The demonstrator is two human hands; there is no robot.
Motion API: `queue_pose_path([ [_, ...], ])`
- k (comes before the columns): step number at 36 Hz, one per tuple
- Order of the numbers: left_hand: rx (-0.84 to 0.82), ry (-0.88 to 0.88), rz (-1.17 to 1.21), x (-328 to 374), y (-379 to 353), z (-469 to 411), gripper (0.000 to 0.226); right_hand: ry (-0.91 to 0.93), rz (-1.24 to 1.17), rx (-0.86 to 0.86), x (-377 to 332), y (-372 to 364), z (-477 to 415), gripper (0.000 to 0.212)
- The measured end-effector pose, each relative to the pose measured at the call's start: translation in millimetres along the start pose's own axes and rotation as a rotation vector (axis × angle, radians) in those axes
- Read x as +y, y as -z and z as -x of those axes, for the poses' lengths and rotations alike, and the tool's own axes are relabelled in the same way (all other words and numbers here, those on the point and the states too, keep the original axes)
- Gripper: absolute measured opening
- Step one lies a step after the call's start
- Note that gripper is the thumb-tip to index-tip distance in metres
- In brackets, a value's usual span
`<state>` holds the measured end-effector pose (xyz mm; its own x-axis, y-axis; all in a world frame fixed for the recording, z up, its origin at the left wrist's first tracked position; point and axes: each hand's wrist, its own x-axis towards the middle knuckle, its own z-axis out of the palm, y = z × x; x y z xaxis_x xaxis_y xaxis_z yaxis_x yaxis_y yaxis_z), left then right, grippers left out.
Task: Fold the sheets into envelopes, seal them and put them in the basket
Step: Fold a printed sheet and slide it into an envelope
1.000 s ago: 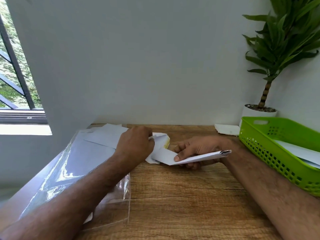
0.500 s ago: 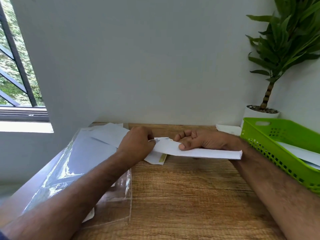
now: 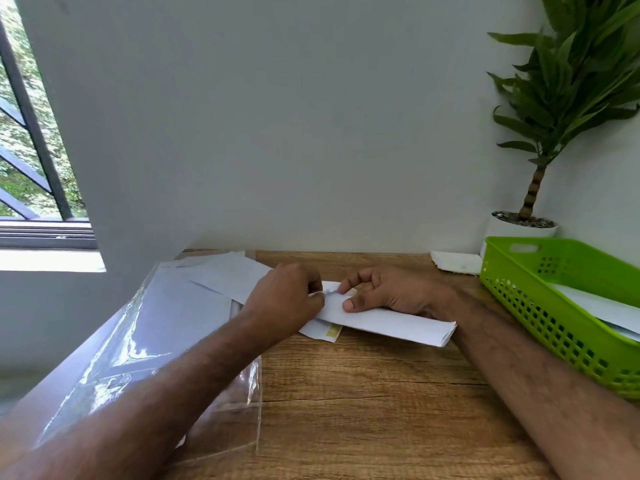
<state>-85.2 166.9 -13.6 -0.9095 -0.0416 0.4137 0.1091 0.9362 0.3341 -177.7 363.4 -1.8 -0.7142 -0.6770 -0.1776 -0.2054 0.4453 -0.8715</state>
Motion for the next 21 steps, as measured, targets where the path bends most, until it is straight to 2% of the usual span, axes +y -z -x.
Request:
queue_pose_path([
  [3, -0.019, -0.012, -0.028, 2, -3, 1, 0.013, 0.026, -0.063, 0.108, 1, -8, -2, 0.04],
  [6, -0.037, -0.017, -0.07, 0, -7, 3, 0.012, 0.002, -0.162, 0.132, 3, -11, -2, 0.026],
  [11, -0.055, 0.028, -0.083, -4, -8, 3, 0.012, -0.119, -0.161, -0.129, -4, 9, 10, 0.019],
  [15, -0.023, 0.086, -0.087, -7, -5, 3, 0.014, -0.223, -0.089, -0.372, -14, 24, 29, 0.046],
  [17, -0.008, 0.104, -0.085, -8, -3, 3, 0.015, -0.245, -0.082, -0.306, -15, 28, 32, 0.047],
  [21, 0.027, 0.065, -0.082, -4, -1, 4, 0.016, -0.224, -0.195, -0.062, -9, 20, 20, 0.039],
])
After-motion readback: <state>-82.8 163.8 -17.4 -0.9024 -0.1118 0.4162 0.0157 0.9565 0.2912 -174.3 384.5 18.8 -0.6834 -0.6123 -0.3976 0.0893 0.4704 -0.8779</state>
